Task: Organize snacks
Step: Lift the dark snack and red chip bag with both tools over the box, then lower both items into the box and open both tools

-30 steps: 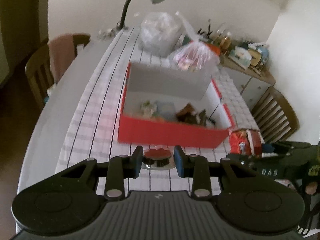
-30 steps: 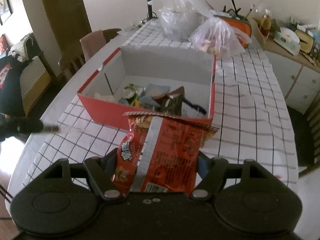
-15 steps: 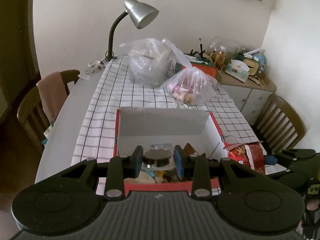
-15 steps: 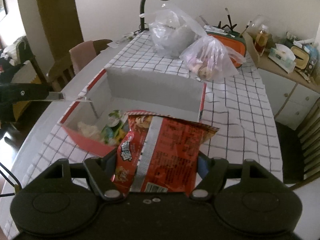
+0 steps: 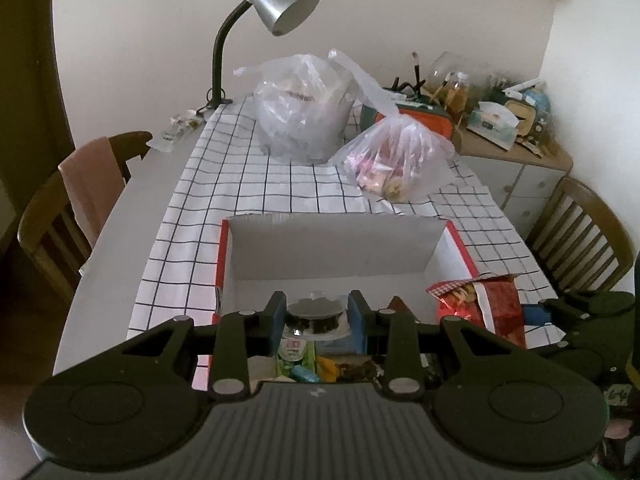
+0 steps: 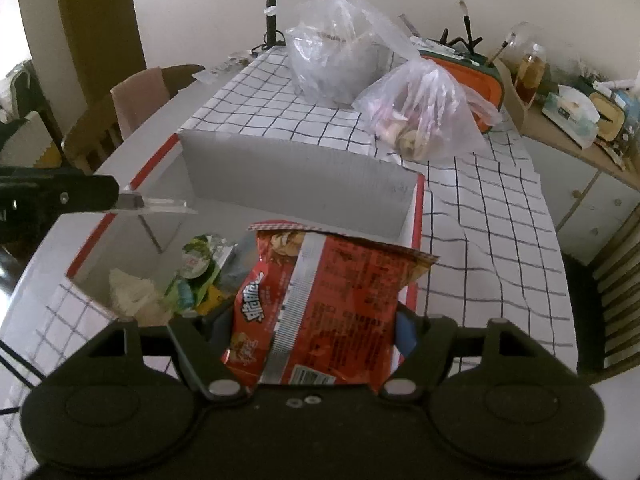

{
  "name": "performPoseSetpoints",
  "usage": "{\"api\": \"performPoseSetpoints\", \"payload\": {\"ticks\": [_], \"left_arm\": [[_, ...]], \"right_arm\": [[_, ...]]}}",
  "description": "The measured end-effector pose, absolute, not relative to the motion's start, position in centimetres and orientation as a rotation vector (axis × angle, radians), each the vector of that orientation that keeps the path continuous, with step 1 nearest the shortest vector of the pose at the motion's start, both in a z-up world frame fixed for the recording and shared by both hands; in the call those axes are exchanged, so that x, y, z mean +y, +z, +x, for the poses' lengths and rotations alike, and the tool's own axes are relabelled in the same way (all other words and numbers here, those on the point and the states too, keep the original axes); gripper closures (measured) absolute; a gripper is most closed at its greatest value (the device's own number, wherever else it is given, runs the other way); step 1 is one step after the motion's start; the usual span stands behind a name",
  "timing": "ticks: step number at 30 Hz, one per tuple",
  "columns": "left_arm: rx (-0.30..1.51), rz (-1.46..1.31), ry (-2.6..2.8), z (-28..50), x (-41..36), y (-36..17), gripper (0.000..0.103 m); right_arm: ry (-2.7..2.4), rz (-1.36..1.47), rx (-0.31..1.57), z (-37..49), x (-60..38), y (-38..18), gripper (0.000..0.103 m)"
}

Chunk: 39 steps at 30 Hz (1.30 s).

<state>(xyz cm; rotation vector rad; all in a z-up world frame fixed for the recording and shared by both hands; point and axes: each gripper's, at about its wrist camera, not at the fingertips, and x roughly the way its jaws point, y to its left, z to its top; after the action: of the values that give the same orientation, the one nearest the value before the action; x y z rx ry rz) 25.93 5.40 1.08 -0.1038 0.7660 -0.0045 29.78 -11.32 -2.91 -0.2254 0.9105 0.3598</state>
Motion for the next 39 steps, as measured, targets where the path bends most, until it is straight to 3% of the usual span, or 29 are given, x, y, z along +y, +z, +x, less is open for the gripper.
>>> {"api": "performPoseSetpoints", "payload": {"ticks": [20, 33, 39], "left_arm": [[0.917, -0.134, 0.015, 27.8, 5.8, -5.5, 0.071], [0.941, -0.109, 0.004, 27.0, 5.0, -5.9, 0.07], [0.905, -0.111, -0.002, 26.1, 5.0, -4.5, 0.05]], "right_arm": [[0.359, -0.261, 0.957, 32.0, -9.7, -7.4, 0.027], [0.376, -0.209, 0.931, 31.0, -10.8, -6.2, 0.013], [0.382, -0.172, 0.899, 30.2, -12.1, -4.4, 0.006]]}}
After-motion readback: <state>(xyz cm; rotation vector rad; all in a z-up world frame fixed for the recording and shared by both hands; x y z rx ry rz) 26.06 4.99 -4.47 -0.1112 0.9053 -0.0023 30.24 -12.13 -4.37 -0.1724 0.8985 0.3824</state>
